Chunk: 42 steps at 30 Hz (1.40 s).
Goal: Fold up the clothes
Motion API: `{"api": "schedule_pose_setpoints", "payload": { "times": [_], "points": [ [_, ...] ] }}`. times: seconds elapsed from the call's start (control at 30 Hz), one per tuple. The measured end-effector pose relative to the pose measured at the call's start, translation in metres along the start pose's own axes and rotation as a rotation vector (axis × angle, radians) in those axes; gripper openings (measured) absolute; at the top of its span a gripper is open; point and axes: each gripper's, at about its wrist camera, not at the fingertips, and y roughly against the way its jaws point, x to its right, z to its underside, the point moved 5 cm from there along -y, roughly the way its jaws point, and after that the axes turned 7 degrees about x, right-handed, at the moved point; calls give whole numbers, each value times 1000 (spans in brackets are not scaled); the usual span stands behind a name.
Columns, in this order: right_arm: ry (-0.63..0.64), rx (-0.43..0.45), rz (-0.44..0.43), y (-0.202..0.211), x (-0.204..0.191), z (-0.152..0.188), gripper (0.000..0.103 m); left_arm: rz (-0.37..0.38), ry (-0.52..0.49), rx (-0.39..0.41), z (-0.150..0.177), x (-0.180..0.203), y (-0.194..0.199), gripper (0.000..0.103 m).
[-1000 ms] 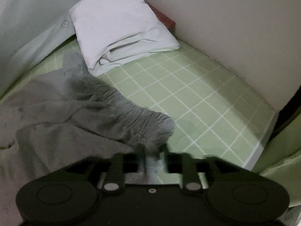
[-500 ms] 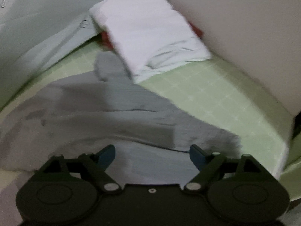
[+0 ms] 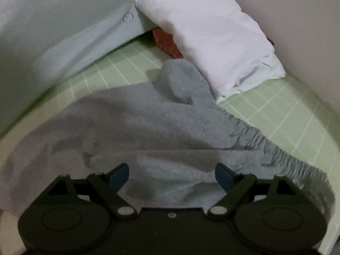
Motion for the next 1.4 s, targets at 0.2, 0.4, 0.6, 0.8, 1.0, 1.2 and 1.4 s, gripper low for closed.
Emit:
{"api": "schedule_pose_setpoints", "payload": {
  "times": [0.2, 0.4, 0.6, 0.8, 1.0, 1.2, 1.4],
  "points": [
    [82, 4, 18, 2, -10, -3, 89, 73, -48, -76, -4, 28, -49, 75],
    [51, -2, 1, 4, -12, -7, 89, 61, -74, -60, -4, 35, -55, 1],
    [71, 36, -30, 16, -21, -10, 88, -54, -4, 235, -59, -3, 12, 1],
    [59, 14, -60, 17, -22, -1, 88, -249, 148, 430, -83, -86, 83, 1],
    [46, -15, -88, 15, -28, 9, 88, -309, 287, 307, -39, -142, 77, 15],
    [53, -9, -93, 17, -32, 10, 88, -333, 344, 249, 4, -147, 88, 53],
    [64, -26, -103, 15, -37, 13, 88, -235, 257, 187, 35, -93, 83, 58]
  ]
}}
